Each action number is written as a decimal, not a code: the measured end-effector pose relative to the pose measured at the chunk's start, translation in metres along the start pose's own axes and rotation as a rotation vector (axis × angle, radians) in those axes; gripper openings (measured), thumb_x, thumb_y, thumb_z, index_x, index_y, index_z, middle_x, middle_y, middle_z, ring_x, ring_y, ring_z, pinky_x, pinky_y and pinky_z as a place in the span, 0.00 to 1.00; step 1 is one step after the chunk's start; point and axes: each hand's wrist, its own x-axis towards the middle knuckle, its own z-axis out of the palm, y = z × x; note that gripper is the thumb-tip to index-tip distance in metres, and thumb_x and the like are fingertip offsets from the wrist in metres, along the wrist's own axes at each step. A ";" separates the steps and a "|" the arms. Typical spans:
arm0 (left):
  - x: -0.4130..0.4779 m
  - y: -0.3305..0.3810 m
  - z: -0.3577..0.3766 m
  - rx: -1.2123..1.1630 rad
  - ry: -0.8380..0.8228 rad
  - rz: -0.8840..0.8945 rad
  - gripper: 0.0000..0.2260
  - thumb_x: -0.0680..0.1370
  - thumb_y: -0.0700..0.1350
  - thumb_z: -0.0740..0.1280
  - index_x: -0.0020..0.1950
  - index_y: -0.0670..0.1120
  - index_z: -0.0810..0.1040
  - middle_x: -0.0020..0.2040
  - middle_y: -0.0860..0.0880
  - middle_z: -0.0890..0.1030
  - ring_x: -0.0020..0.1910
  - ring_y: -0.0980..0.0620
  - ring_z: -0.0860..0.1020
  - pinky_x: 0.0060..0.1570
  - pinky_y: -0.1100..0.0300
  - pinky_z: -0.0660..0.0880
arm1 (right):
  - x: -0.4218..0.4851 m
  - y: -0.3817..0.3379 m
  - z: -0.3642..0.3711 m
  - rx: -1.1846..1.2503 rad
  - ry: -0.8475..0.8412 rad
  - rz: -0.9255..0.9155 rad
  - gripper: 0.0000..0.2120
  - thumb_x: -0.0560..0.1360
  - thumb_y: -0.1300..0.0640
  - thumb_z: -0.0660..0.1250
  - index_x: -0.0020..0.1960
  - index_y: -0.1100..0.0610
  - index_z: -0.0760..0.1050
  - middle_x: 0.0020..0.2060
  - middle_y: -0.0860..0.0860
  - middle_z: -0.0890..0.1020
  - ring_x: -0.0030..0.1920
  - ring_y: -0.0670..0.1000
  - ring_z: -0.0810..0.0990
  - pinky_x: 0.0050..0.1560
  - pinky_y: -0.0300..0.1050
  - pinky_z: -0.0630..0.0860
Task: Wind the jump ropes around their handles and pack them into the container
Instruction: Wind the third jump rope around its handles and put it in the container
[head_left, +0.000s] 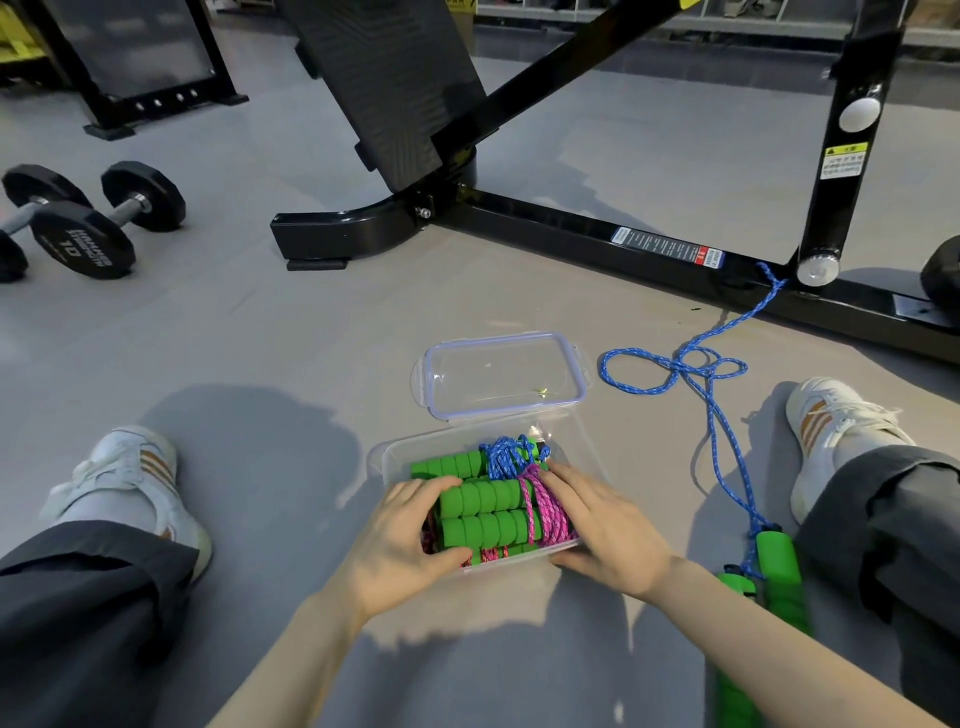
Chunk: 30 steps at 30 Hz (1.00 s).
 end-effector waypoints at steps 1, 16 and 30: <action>-0.001 0.000 0.002 0.001 0.001 -0.008 0.36 0.62 0.65 0.65 0.67 0.53 0.71 0.58 0.57 0.74 0.60 0.60 0.68 0.59 0.77 0.57 | 0.000 0.001 0.000 0.002 -0.005 -0.003 0.48 0.60 0.43 0.77 0.72 0.59 0.59 0.66 0.58 0.72 0.63 0.57 0.75 0.60 0.50 0.73; -0.009 0.030 0.053 0.613 -0.073 0.044 0.36 0.74 0.63 0.53 0.68 0.36 0.70 0.68 0.36 0.71 0.70 0.42 0.63 0.70 0.50 0.52 | -0.001 -0.022 0.012 -0.155 0.030 0.002 0.53 0.55 0.42 0.79 0.70 0.64 0.61 0.68 0.63 0.70 0.68 0.61 0.68 0.67 0.53 0.68; -0.007 0.020 0.053 0.705 0.025 0.219 0.28 0.76 0.58 0.53 0.69 0.41 0.70 0.67 0.43 0.75 0.68 0.46 0.67 0.70 0.49 0.54 | -0.004 -0.037 0.002 -0.145 -0.016 0.084 0.46 0.61 0.45 0.78 0.71 0.63 0.61 0.69 0.59 0.70 0.68 0.58 0.69 0.70 0.49 0.52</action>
